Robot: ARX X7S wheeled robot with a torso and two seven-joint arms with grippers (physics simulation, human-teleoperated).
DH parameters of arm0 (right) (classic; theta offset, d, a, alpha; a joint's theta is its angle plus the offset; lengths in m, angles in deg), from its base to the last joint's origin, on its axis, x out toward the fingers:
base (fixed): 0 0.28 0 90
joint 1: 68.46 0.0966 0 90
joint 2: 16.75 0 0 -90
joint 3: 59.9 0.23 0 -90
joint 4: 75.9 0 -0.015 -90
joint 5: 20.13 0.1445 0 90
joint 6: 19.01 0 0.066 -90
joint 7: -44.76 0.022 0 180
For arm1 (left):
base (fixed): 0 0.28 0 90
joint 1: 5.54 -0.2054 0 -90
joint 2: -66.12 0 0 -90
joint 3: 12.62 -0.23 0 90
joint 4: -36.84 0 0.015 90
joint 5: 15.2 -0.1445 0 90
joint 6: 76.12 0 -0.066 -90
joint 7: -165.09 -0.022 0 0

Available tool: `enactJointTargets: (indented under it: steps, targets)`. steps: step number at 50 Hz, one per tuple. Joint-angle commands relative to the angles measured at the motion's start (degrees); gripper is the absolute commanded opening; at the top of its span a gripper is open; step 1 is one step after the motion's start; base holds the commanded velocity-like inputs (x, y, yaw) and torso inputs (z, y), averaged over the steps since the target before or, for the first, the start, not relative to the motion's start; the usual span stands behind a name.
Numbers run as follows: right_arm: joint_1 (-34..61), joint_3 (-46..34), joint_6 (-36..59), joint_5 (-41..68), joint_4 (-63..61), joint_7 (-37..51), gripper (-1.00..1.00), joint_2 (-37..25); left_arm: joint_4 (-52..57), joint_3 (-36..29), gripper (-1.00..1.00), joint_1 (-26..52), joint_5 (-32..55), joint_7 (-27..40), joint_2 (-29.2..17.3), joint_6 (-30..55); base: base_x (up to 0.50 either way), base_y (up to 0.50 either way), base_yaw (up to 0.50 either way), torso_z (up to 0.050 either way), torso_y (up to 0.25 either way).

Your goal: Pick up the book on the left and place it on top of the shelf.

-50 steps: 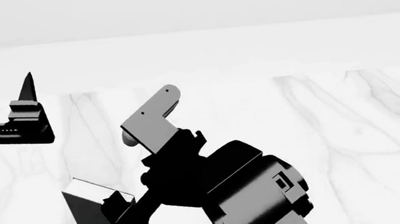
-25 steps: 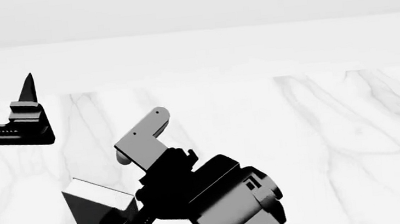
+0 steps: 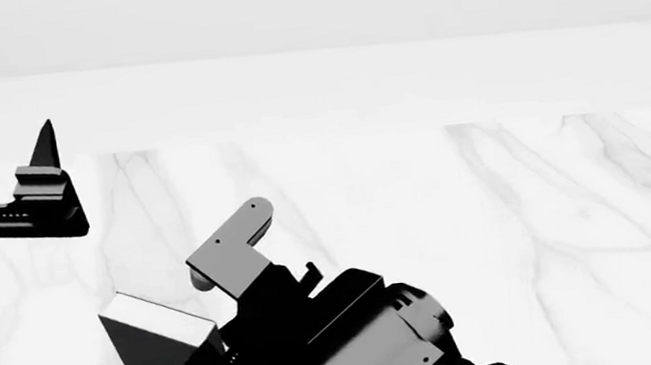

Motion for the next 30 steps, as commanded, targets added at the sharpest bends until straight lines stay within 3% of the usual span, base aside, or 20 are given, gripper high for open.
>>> enactJointTargets:
  steps: [1,13,23,30]
  targets:
    - [1.0,-5.8,-3.1,5.9,1.8,0.8,-1.00,0.2,0.3,0.0,1.00,-0.2,0.3,0.2,-0.1,0.1,0.00,0.00,0.00,0.000,0.000]
    - [2.0,-7.5,-4.6,8.5,0.6,2.6,-1.00,-0.4,-0.2,0.0,1.00,-0.4,0.4,0.3,-0.3,-0.5,0.00,0.00,0.00,0.000,0.000]
    - [7.0,-3.4,0.0,13.4,-19.8,11.9,-1.00,-10.5,0.6,0.1,1.00,-0.5,0.8,0.6,-0.4,-0.2,0.00,0.00,0.00,0.000,0.000]
    - [10.1,-2.1,2.7,15.1,-27.5,15.6,-1.00,-14.8,0.6,0.0,1.00,-0.5,1.0,0.7,-0.5,-0.2,0.00,0.00,0.00,0.000,0.001]
